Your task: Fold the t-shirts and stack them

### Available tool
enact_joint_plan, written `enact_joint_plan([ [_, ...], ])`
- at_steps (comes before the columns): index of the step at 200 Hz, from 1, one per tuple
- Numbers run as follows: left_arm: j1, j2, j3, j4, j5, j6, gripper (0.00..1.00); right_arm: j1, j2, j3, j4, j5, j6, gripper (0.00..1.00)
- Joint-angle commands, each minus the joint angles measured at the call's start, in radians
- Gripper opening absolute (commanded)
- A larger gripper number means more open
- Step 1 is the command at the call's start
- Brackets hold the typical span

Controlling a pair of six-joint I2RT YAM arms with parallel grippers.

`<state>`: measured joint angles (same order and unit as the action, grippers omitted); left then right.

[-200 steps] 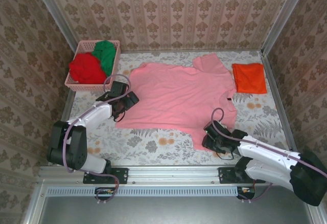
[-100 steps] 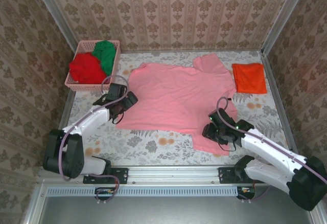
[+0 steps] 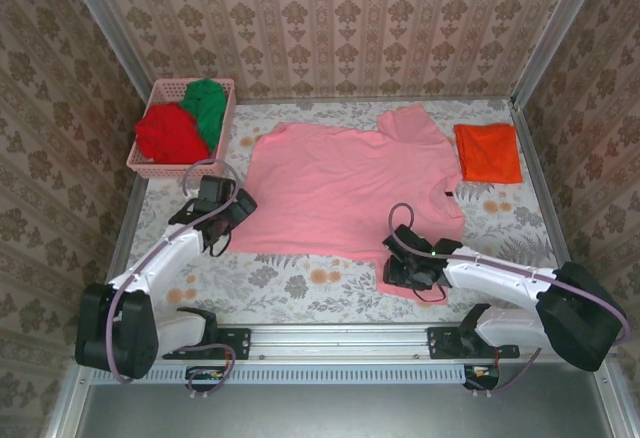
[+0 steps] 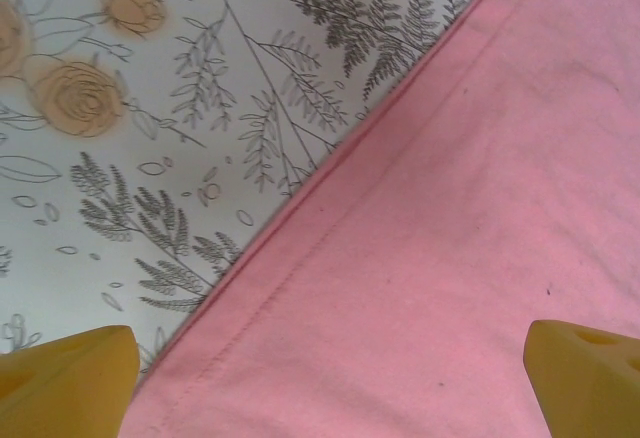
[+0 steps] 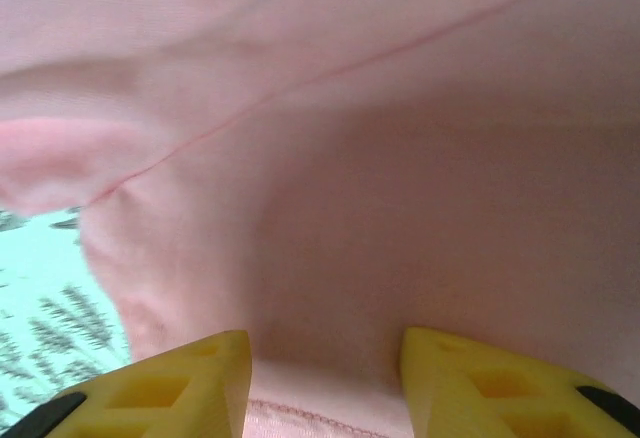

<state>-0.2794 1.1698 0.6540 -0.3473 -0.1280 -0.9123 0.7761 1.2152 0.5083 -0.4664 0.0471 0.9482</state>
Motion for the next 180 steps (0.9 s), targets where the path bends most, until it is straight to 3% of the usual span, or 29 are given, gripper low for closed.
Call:
enact_joint_plan([
  [1, 0.009, -0.07, -0.033, -0.035, -0.014, -0.003, 1.0, 0.064, 0.07, -0.018, 0.069, -0.061, 0.055, 0.46],
  [45, 0.048, -0.117, -0.07, -0.081, -0.004, -0.028, 1.0, 0.125, 0.115, 0.098, 0.115, -0.132, 0.028, 0.53],
  [88, 0.033, -0.134, -0.077, -0.251, 0.036, -0.176, 0.99, 0.065, -0.029, 0.165, -0.064, 0.024, -0.015, 0.66],
  [105, -0.005, -0.157, -0.11, -0.283, 0.031, -0.278, 0.91, -0.009, -0.089, 0.137, -0.091, 0.017, -0.017, 0.66],
  [130, -0.017, -0.144, -0.15, -0.208, 0.052, -0.34, 0.73, -0.087, -0.142, 0.1, -0.079, -0.001, -0.023, 0.66],
  [180, 0.021, -0.031, -0.081, -0.207, 0.046, -0.335, 0.47, -0.106, -0.154, 0.086, -0.084, -0.01, -0.027, 0.67],
])
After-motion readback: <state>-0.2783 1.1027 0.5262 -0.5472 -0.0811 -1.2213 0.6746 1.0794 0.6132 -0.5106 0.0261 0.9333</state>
